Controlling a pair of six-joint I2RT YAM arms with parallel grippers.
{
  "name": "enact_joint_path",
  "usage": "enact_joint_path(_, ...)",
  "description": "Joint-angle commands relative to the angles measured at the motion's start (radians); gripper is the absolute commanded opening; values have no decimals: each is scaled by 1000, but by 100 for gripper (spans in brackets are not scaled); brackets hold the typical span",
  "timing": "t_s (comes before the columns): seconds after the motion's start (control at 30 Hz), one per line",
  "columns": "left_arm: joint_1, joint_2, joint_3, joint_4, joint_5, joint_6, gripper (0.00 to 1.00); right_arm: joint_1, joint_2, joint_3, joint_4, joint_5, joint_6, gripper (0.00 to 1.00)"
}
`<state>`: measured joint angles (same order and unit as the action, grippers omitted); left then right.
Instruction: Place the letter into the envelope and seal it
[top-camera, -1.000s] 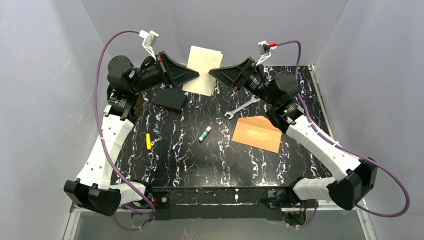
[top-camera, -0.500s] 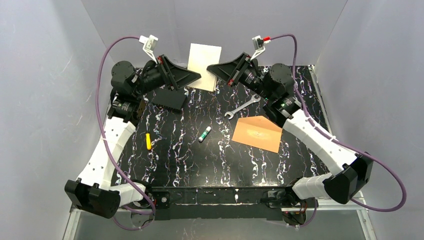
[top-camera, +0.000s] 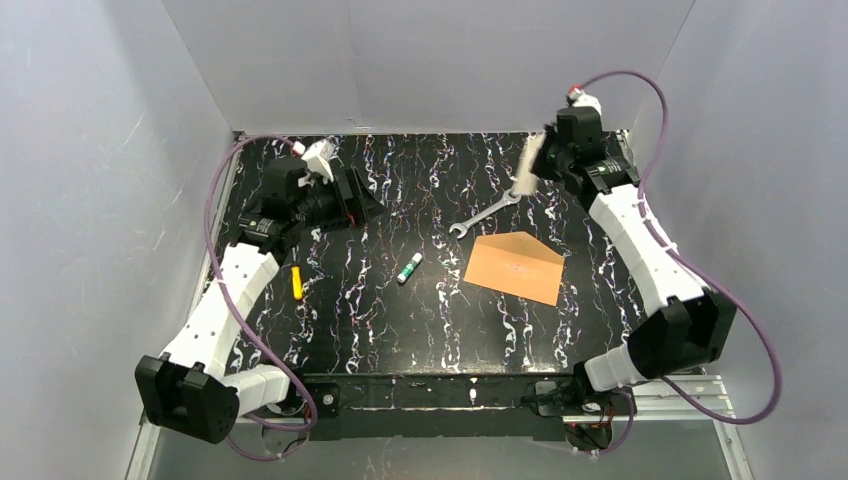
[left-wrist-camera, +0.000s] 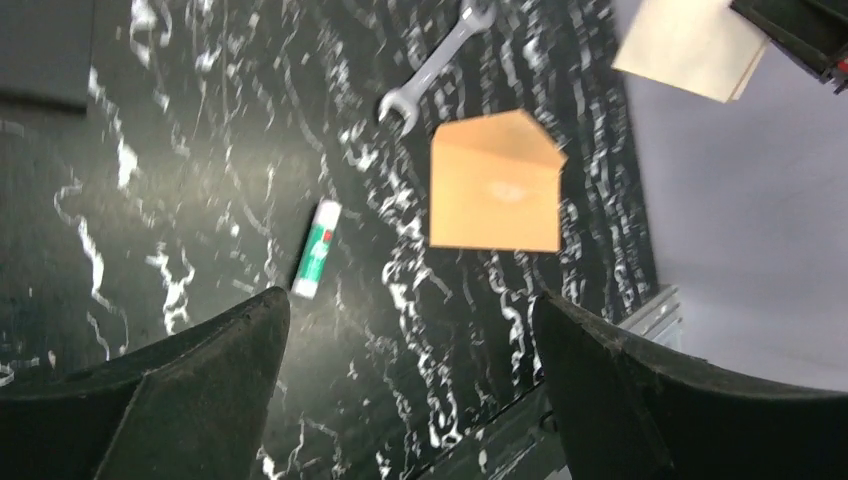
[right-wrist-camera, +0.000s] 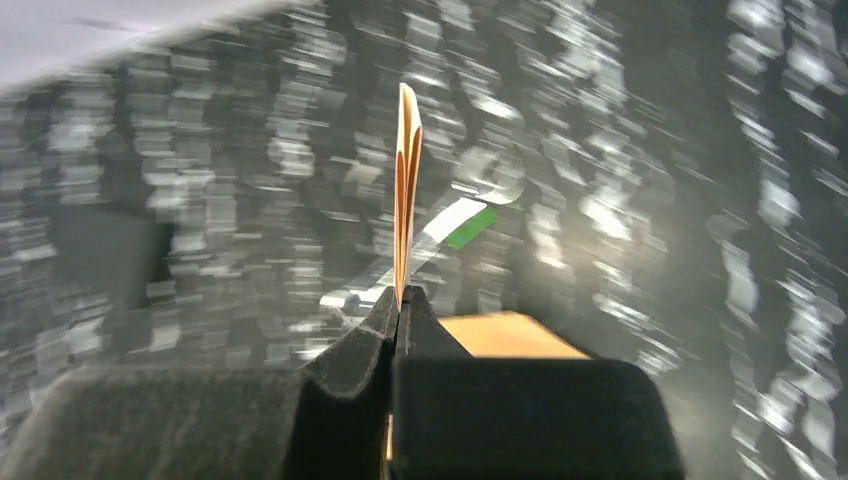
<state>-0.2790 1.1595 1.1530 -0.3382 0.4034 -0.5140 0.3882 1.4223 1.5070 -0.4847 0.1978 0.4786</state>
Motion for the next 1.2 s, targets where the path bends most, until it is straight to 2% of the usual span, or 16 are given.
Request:
enact_joint_path(0.0, -3, 38, -28, -152, 43, 75, 90, -170, 43, -115, -120, 117, -132, 1)
enact_joint_path(0.03, -5, 66, -36, -153, 116, 81, 91, -193, 56, -142, -78, 130, -152, 1)
enact_joint_path(0.1, -20, 89, -88, -106, 159, 46, 94, -234, 97, -172, -4, 137, -180, 1)
enact_joint_path(0.23, -55, 157, -138, -73, 211, 20, 95, -284, 230, -136, -49, 114, -234, 1)
enact_joint_path(0.33, -94, 203, -159, -76, 200, 6, 95, -289, 281, -132, -73, 92, -275, 1)
enact_joint_path(0.5, -177, 282, -177, -48, 207, -7, 83, -289, 277, -182, -83, 38, -253, 1)
enact_joint_path(0.6, -229, 314, -201, 12, 196, -30, 78, -289, 226, -275, -7, 35, -215, 1)
enact_joint_path(0.67, -267, 340, -209, 47, 193, -42, 69, -288, 209, -313, 21, 26, -192, 1)
enact_joint_path(0.73, -325, 374, -207, 73, 178, -32, 56, -288, 220, -303, -58, 19, -156, 1)
enact_joint_path(0.87, -475, 429, -187, 62, 72, 43, 45, -284, 188, -318, -156, 6, -104, 1)
enact_joint_path(1.03, -578, 503, -195, 83, -28, -33, 38, -284, 119, -337, -241, -23, -76, 1)
enact_joint_path(1.17, -596, 573, -176, 100, -106, -161, 33, -283, 46, -419, -234, -114, -47, 1)
